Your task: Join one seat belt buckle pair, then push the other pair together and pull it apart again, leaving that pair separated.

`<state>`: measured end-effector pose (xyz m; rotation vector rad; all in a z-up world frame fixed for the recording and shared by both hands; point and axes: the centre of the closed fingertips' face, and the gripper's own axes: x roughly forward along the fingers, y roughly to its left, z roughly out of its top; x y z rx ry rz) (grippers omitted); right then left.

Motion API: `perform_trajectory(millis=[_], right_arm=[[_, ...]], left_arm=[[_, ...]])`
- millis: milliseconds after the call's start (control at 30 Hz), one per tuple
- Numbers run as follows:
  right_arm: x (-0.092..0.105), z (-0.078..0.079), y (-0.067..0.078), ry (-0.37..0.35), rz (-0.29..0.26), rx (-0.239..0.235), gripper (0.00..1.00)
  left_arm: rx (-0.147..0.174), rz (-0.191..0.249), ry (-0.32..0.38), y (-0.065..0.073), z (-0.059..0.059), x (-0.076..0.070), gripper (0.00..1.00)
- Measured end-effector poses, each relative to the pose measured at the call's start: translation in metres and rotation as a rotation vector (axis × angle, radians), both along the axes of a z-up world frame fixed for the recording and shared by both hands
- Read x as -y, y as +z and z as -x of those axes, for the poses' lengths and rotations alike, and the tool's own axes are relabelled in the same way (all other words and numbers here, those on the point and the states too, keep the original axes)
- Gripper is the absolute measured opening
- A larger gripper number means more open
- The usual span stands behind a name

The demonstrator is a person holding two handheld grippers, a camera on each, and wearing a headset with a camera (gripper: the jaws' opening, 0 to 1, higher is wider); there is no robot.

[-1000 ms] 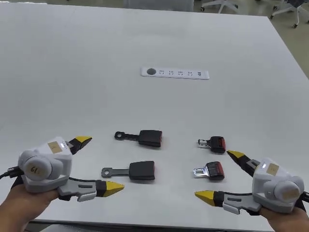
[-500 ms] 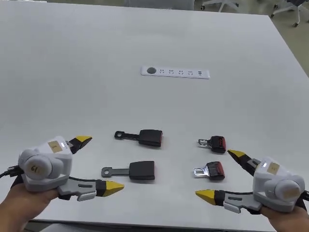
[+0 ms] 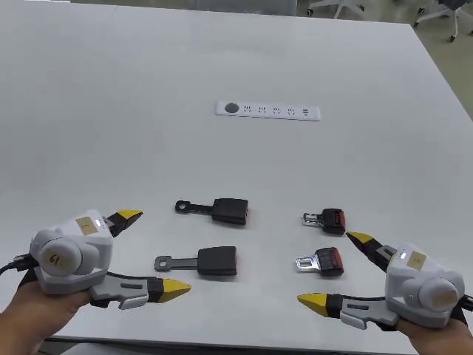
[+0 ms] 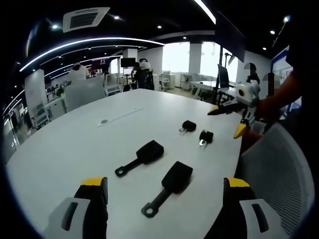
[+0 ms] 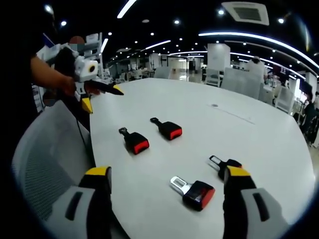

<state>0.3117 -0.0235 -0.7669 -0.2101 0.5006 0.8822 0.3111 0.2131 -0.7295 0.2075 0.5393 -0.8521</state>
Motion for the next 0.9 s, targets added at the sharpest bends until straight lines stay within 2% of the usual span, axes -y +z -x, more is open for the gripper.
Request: perform_trajectory(millis=[467, 900], right_arm=[[-0.0014, 0.0018, 0.0003, 0.012, 0.004, -0.003, 0.95], [0.0025, -0.0004, -0.0001, 0.016, 0.012, -0.001, 0.94]], left_arm=[[0.001, -0.003, -0.005, 0.0000, 0.0007, -0.0012, 0.98], [0.001, -0.007, -0.016, -0.0046, -0.0039, 0.0002, 0.98]])
